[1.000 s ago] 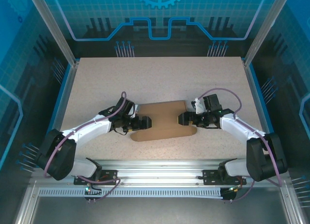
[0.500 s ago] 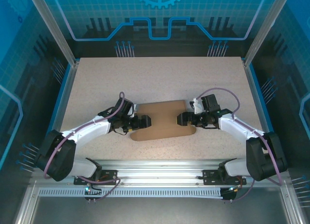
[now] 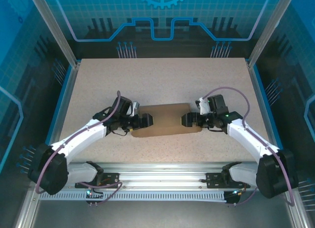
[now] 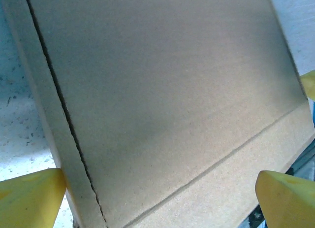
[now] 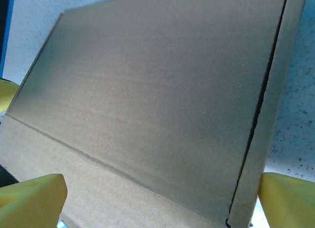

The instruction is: Fold the paper box

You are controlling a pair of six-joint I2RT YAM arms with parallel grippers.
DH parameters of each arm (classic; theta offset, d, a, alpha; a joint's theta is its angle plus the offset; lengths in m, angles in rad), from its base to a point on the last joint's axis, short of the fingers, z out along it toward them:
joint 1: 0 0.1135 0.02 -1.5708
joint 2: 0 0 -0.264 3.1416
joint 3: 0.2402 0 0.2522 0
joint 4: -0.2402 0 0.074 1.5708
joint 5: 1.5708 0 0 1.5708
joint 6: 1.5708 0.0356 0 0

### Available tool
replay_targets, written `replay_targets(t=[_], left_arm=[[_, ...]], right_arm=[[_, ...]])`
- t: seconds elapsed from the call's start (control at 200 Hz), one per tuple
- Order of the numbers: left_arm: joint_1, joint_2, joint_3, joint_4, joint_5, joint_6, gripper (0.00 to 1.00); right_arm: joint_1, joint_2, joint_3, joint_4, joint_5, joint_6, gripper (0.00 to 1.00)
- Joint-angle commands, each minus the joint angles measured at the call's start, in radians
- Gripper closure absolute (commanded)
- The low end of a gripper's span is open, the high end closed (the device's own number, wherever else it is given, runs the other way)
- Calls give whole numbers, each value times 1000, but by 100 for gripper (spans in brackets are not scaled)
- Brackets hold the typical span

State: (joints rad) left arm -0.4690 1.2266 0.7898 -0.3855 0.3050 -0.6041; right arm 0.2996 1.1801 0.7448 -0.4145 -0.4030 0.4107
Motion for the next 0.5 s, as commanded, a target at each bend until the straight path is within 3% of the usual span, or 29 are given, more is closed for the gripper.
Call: replay_targets(t=[0.0, 0.495], left_arm=[[-4, -34, 62, -14, 77, -19, 1], [6, -46, 147, -24, 190, -236, 1]], right_arm=[[1, -35, 49, -44, -59, 14, 0], [-27, -140, 175, -183, -40, 129, 0]])
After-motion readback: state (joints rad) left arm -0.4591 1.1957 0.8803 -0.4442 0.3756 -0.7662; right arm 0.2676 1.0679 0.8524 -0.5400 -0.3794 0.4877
